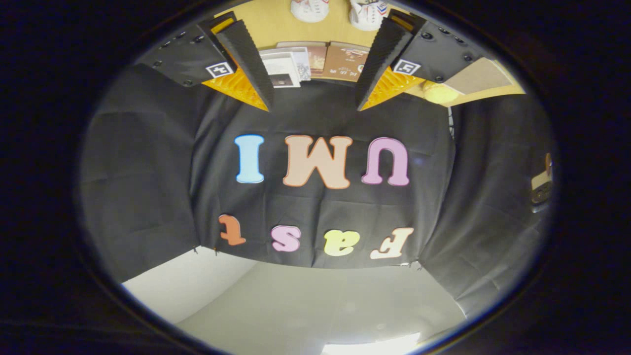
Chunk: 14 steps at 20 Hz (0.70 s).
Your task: Open the storage box then place both shoes into the box .Put the left shoe in first, then the right shoe, with the right side of both shoes facing outward in a uniform manner.
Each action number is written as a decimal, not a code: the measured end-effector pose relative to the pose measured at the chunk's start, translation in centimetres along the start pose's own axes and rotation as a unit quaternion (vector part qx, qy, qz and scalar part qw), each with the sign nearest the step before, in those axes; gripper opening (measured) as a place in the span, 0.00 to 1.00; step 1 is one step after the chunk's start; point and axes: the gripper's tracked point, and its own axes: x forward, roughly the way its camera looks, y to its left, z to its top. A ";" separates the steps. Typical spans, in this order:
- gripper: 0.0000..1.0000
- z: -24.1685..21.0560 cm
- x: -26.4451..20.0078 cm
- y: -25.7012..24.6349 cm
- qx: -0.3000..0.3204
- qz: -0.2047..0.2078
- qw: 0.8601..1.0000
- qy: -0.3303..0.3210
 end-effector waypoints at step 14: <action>1.00 -13.5 -2.0 12.7 0.253 0.166 0.934 0.189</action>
